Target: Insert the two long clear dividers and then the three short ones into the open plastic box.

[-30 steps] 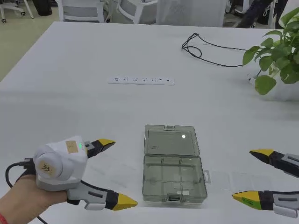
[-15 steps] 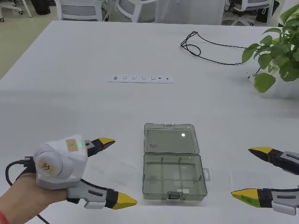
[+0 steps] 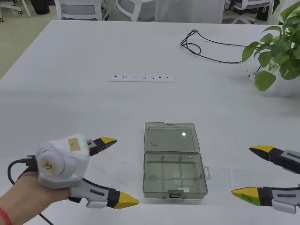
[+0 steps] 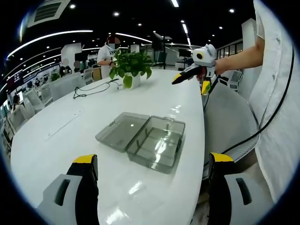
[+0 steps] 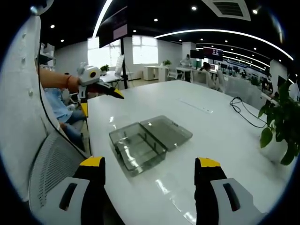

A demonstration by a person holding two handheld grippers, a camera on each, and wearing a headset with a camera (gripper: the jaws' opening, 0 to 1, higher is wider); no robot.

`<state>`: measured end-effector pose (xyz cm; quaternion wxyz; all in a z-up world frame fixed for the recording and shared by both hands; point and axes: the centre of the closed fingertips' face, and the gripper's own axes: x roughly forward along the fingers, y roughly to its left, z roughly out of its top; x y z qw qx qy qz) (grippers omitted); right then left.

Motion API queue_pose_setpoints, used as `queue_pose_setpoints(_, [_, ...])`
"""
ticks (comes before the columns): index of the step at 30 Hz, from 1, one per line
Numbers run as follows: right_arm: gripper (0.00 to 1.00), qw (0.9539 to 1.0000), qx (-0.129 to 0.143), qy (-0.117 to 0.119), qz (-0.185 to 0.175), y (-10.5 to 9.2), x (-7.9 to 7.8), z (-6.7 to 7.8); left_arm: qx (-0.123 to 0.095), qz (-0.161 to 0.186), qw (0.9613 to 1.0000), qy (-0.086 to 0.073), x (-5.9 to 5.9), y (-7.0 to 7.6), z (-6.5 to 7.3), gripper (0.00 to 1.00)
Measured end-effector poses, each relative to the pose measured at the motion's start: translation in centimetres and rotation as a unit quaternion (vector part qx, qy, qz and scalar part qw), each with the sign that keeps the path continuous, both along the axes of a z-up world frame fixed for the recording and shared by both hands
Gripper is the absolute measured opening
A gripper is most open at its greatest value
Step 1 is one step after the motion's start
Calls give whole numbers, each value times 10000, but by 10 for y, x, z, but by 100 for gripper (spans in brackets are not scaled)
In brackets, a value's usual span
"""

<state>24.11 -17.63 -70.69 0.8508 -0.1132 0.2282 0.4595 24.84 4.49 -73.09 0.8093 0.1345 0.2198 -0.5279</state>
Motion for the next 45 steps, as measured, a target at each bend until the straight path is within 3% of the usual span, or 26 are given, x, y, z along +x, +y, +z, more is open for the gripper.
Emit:
queue_pose_setpoints(27, [78,9999,-74,35,72,-2,2,-5,-1,62,9999,110,-4,-2,-6,100])
queue_pose_setpoints(38, [78,10000,-33,41,76,-2,6,-4,-10,168,9997,151,0,-1,-6,100])
queue_pose_setpoints(45, [78,10000,13,48,59,-1,7,-4,21,331,9992,219,5,9,-10,99])
